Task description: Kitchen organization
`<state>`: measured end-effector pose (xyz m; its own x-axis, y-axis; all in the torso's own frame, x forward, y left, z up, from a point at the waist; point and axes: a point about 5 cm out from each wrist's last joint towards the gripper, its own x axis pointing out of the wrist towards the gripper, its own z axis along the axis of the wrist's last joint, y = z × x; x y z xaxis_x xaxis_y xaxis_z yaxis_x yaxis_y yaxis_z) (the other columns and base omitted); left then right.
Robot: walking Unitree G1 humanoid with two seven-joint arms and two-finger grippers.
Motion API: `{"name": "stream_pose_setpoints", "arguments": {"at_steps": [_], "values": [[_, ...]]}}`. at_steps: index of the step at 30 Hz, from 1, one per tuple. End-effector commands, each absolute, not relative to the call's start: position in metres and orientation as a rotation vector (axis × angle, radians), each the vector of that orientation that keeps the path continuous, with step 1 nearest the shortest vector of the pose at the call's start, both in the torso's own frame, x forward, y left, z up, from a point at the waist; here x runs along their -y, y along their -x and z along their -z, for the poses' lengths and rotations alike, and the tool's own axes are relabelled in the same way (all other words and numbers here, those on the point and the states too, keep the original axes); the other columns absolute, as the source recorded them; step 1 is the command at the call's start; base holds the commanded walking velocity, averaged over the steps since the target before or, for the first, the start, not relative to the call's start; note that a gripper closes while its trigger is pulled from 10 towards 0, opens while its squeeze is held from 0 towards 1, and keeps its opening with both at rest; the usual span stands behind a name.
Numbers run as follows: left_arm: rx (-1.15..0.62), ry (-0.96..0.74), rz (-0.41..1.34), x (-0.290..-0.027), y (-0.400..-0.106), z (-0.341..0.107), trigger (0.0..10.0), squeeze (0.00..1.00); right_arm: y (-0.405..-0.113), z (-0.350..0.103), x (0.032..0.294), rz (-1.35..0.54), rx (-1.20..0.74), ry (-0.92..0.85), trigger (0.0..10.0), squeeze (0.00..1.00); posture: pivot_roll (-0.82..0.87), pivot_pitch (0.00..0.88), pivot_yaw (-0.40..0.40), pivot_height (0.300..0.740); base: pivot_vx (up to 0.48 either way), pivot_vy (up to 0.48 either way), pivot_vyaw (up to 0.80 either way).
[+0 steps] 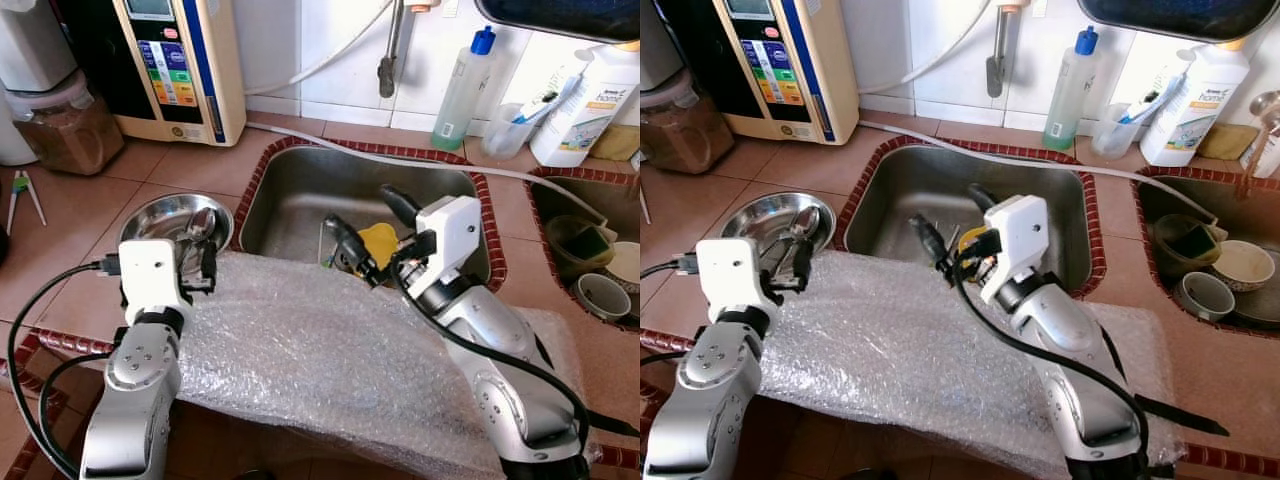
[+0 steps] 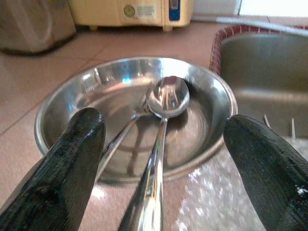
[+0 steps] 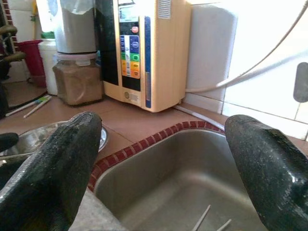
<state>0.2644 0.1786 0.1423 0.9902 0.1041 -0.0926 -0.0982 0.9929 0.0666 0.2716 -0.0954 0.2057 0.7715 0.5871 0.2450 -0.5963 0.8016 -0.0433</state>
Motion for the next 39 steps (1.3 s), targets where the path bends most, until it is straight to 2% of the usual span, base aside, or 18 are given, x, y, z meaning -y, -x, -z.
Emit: {"name": "stream_pose_setpoints", "arguments": {"at_steps": [1,5,6,7,8,9,29,39], "values": [[-0.145,-0.091,-0.091,-0.179,-0.263,-0.138,10.0,0.0,-0.268,-0.213,0.092,-0.681,0.276,-0.026,10.0,0.0,-0.06,0.113,0.013,0.74,0.0,0.0,0.0],[-0.182,-0.102,-0.086,-0.18,-0.265,-0.135,10.0,0.0,-0.267,-0.213,0.091,-0.689,0.275,-0.024,10.0,0.0,-0.07,0.11,0.011,0.74,0.0,0.0,0.0],[-0.187,-0.102,-0.087,-0.18,-0.265,-0.134,9.4,0.0,-0.267,-0.212,0.091,-0.689,0.274,-0.024,10.0,0.0,-0.07,0.11,0.011,0.74,0.0,0.0,0.0],[-0.191,-0.096,-0.089,-0.18,-0.265,-0.134,4.5,0.0,-0.267,-0.212,0.091,-0.688,0.273,-0.022,10.0,0.0,-0.07,0.11,0.011,0.74,0.0,0.0,0.0],[-0.193,-0.091,-0.09,-0.18,-0.266,-0.134,4.5,0.0,-0.267,-0.212,0.091,-0.688,0.272,-0.021,10.0,0.0,-0.07,0.11,0.01,0.74,0.0,0.0,0.0],[-0.199,-0.085,-0.083,-0.179,-0.266,-0.134,0.0,0.0,-0.267,-0.212,0.092,-0.688,0.272,-0.02,10.0,0.0,-0.07,0.11,0.011,0.74,0.0,0.0,0.0],[-0.287,-0.008,-0.145,-0.186,-0.273,-0.131,0.0,0.0,-0.27,-0.21,0.093,-0.684,0.265,-0.005,10.0,0.0,-0.07,0.104,0.003,0.74,0.0,0.0,0.0],[-0.272,0.025,-0.172,-0.191,-0.281,-0.137,0.0,0.0,-0.263,-0.213,0.086,-0.79,0.258,-0.049,10.0,0.0,-0.07,0.095,0.006,0.74,0.0,0.0,0.0]]}}
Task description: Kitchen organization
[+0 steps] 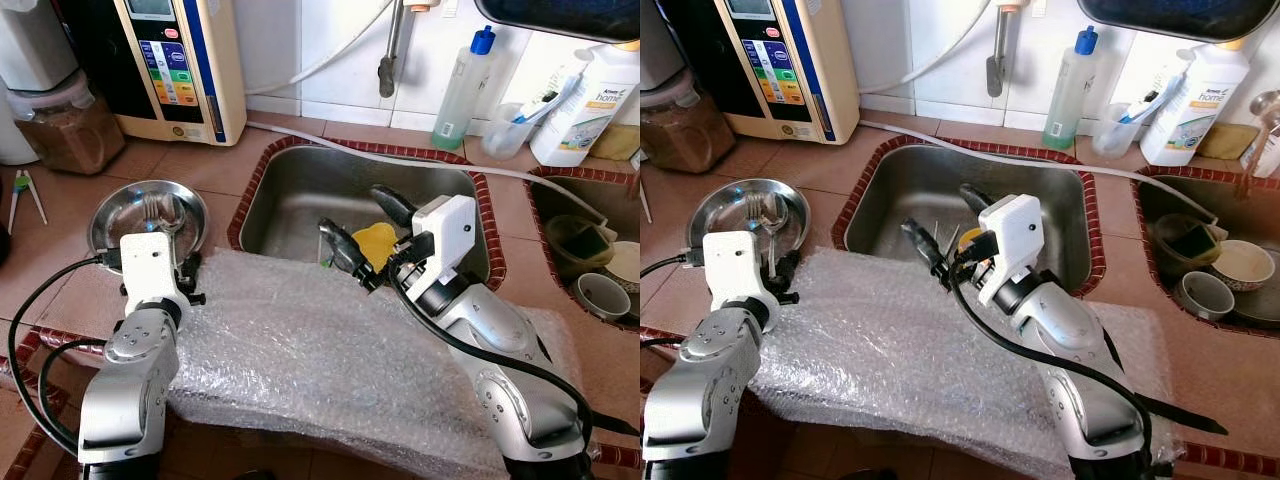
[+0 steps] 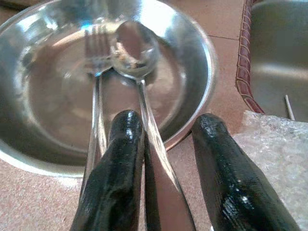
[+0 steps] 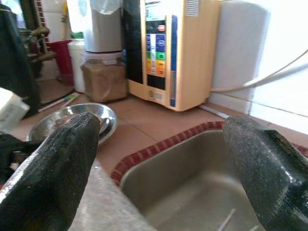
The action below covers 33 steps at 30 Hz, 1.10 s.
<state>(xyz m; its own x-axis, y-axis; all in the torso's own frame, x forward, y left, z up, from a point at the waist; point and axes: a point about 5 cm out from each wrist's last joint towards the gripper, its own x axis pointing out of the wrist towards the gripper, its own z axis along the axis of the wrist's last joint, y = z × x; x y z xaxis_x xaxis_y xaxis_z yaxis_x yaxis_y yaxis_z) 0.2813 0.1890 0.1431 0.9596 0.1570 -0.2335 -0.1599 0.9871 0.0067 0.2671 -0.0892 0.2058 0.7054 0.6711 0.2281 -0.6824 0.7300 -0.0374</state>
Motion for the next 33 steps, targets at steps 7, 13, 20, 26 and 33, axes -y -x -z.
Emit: {"name": "stream_pose_setpoints", "arguments": {"at_steps": [7,13,20,26,33], "values": [[-0.273,0.062,-0.178,-0.187,-0.28,-0.135,0.0,0.0,-0.262,-0.212,0.084,-0.802,0.255,-0.048,10.0,0.0,-0.07,0.092,0.006,0.74,0.0,0.0,0.0],[-0.27,0.119,-0.199,-0.183,-0.28,-0.135,0.0,0.0,-0.263,-0.211,0.084,-0.806,0.249,-0.042,10.0,0.0,-0.06,0.079,0.007,0.74,0.0,0.0,0.0],[-0.177,0.115,-0.268,-0.192,-0.284,-0.148,0.0,0.0,-0.265,-0.21,0.085,-0.8,0.249,-0.03,10.0,0.0,-0.06,0.071,0.006,0.74,0.0,0.0,0.0],[-0.092,0.088,-0.335,-0.201,-0.284,-0.158,0.0,0.0,-0.266,-0.209,0.086,-0.79,0.249,-0.022,10.0,0.0,-0.06,0.077,0.001,0.74,0.0,0.0,0.0],[-0.02,0.063,-0.328,-0.199,-0.285,-0.167,0.0,0.0,-0.267,-0.209,0.087,-0.784,0.249,-0.018,10.0,0.0,-0.07,0.076,-0.001,0.74,0.0,0.0,0.0]]}}
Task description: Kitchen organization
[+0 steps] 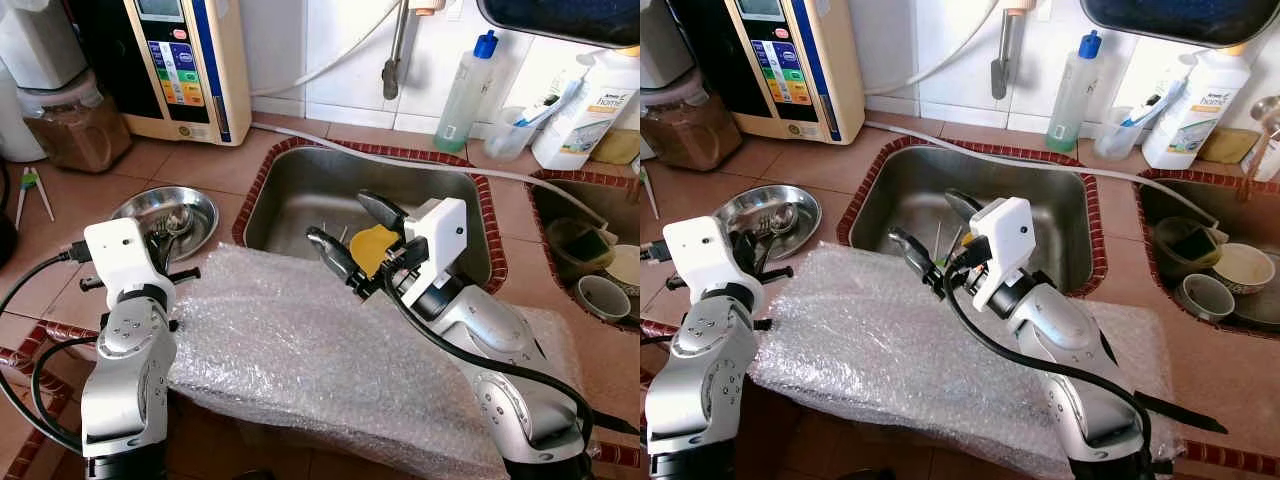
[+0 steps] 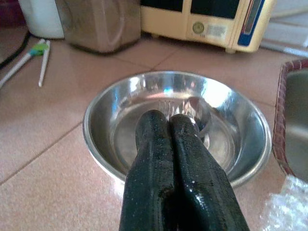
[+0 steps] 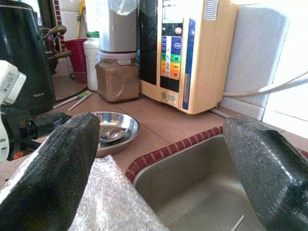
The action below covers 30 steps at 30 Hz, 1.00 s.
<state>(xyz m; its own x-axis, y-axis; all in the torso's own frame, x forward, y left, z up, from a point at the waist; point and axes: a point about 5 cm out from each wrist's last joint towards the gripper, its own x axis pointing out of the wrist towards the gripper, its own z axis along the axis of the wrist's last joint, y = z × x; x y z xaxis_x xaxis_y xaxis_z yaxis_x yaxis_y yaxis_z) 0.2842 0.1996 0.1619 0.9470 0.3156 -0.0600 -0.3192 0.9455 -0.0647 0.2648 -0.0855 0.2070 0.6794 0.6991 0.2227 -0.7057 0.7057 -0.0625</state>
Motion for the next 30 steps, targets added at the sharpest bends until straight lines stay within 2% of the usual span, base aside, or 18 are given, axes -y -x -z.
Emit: {"name": "stream_pose_setpoints", "arguments": {"at_steps": [1,13,17,19,20,21,22,23,30], "values": [[-0.013,0.065,-0.331,-0.199,-0.286,-0.168,0.0,0.0,-0.268,-0.209,0.087,-0.783,0.249,-0.017,10.0,0.0,-0.07,0.076,0.0,0.74,0.0,0.0,0.0],[0.107,0.024,-0.322,-0.197,-0.287,-0.183,0.0,0.0,-0.268,-0.208,0.086,-0.779,0.246,-0.015,10.0,0.0,-0.06,0.075,-0.005,0.74,0.0,0.0,0.0],[0.107,0.017,-0.333,-0.2,-0.286,-0.182,0.0,0.0,-0.268,-0.206,0.085,-0.782,0.242,-0.016,10.0,0.0,-0.06,0.074,-0.007,0.74,0.0,0.0,0.0],[0.041,0.02,-0.321,-0.202,-0.287,-0.173,0.0,0.0,-0.268,-0.205,0.083,-0.786,0.24,-0.015,10.0,0.0,-0.06,0.074,-0.007,0.74,0.0,0.0,0.0],[-0.014,0.037,-0.314,-0.201,-0.288,-0.164,4.5,0.47,-0.268,-0.205,0.083,-0.788,0.239,-0.014,10.0,0.0,-0.06,0.072,-0.009,0.74,0.0,0.0,0.0],[-0.036,0.052,-0.336,-0.204,-0.288,-0.16,10.0,0.72,-0.268,-0.205,0.083,-0.788,0.239,-0.014,10.0,0.0,-0.06,0.074,-0.008,0.74,0.0,0.0,0.0],[-0.036,0.052,-0.336,-0.204,-0.288,-0.16,10.0,0.72,-0.268,-0.205,0.083,-0.788,0.239,-0.014,10.0,0.0,-0.06,0.074,-0.008,0.74,0.0,0.0,0.0],[-0.06,0.057,-0.33,-0.204,-0.29,-0.156,10.0,1.0,-0.268,-0.204,0.082,-0.789,0.239,-0.014,10.0,0.0,-0.06,0.074,-0.008,0.74,0.0,0.0,0.0],[-0.106,0.113,-0.293,-0.21,-0.308,-0.153,10.0,1.0,-0.267,-0.204,0.081,-0.789,0.238,-0.012,10.0,0.0,-0.07,0.071,-0.007,0.74,0.0,0.0,0.0]]}}
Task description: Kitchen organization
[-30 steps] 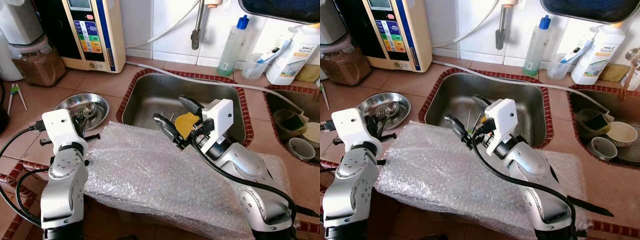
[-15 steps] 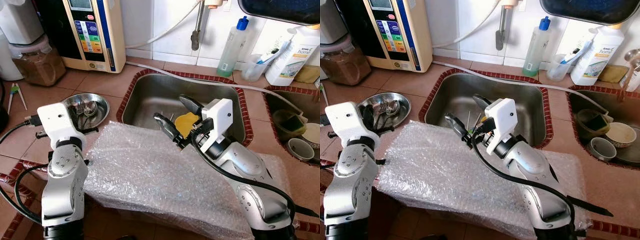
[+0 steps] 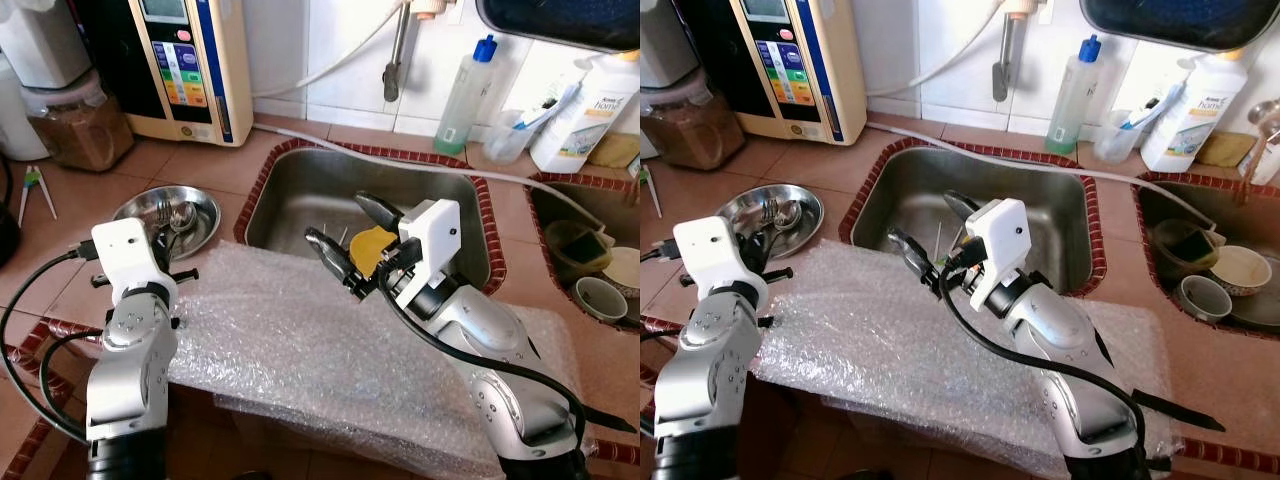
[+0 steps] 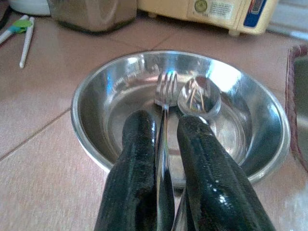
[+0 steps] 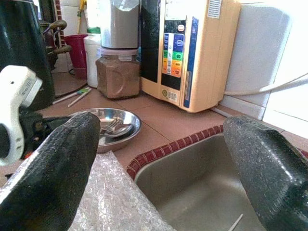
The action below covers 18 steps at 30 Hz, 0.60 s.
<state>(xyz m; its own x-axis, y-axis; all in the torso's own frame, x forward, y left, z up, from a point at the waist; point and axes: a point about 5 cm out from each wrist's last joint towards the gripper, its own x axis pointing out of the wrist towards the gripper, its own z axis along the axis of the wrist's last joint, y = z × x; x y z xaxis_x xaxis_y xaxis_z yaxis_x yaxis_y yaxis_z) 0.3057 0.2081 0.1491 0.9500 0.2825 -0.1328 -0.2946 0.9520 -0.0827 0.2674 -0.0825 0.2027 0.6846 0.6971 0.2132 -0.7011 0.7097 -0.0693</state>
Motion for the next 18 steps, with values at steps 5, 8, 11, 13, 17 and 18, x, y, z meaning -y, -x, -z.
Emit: {"name": "stream_pose_setpoints", "arguments": {"at_steps": [5,8,11,13,17,18], "values": [[-0.1,0.129,-0.272,-0.206,-0.318,-0.159,10.0,1.0,-0.266,-0.203,0.081,-0.788,0.238,-0.012,10.0,0.0,-0.07,0.071,-0.006,0.74,0.0,0.0,0.0],[-0.091,0.141,-0.246,-0.202,-0.327,-0.162,10.0,1.0,-0.266,-0.203,0.08,-0.788,0.239,-0.013,10.0,0.0,-0.08,0.07,-0.001,0.74,0.0,0.0,0.0],[-0.064,0.134,-0.225,-0.196,-0.333,-0.17,10.0,1.0,-0.265,-0.203,0.079,-0.787,0.241,-0.012,10.0,0.0,-0.08,0.07,0.001,0.74,0.0,0.0,0.0],[-0.054,0.12,-0.213,-0.193,-0.335,-0.174,10.0,1.0,-0.265,-0.202,0.079,-0.785,0.24,-0.011,10.0,0.0,-0.08,0.071,0.003,0.74,0.0,0.0,0.0],[-0.085,0.132,-0.215,-0.192,-0.339,-0.174,10.0,1.0,-0.265,-0.202,0.079,-0.783,0.238,-0.009,10.0,0.0,-0.08,0.071,0.006,0.74,0.0,0.0,0.0],[-0.16,0.15,-0.206,-0.191,-0.346,-0.169,10.0,1.0,-0.265,-0.202,0.079,-0.782,0.238,-0.008,10.0,0.0,-0.08,0.07,0.006,0.74,0.0,0.0,0.0]]}}
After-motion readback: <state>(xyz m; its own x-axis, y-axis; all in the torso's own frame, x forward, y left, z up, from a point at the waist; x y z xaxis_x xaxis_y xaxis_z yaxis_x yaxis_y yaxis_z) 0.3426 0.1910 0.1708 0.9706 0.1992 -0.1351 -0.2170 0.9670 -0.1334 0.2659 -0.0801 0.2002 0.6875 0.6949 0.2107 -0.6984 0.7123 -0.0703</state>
